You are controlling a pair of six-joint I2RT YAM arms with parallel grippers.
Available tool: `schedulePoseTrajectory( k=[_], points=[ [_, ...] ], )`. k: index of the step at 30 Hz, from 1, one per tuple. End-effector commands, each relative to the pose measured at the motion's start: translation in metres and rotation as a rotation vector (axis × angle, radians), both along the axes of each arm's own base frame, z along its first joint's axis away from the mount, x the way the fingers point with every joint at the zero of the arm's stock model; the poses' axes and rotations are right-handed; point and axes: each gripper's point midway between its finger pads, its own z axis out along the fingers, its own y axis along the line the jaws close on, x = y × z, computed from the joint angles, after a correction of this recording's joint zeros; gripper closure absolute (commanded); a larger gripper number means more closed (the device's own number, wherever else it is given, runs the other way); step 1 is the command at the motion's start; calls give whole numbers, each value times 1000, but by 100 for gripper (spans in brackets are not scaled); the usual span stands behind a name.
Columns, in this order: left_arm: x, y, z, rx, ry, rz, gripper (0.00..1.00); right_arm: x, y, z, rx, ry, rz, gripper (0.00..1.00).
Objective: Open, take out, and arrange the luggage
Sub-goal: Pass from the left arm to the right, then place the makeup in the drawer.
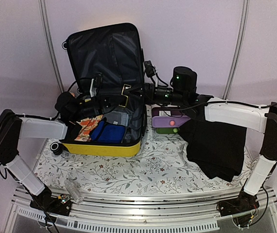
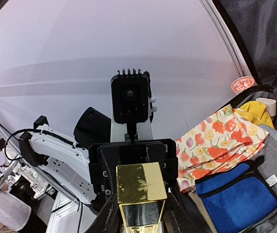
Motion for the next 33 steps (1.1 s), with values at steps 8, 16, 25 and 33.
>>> schedulePoseTrajectory(
  k=[8, 16, 25, 33],
  points=[
    [-3, 0, 11, 1, -36, 23, 22, -2, -16, 16, 28, -36, -23, 73],
    [37, 32, -7, 155, 10, 322, 2, 38, -73, -37, -309, -48, -287, 76],
    [44, 44, -20, 322, -13, 434, 2, 100, -157, -144, -1205, -380, -499, 78],
    [41, 45, -20, 330, -12, 430, 2, 141, -202, -188, -1600, -443, -616, 80]
  ],
)
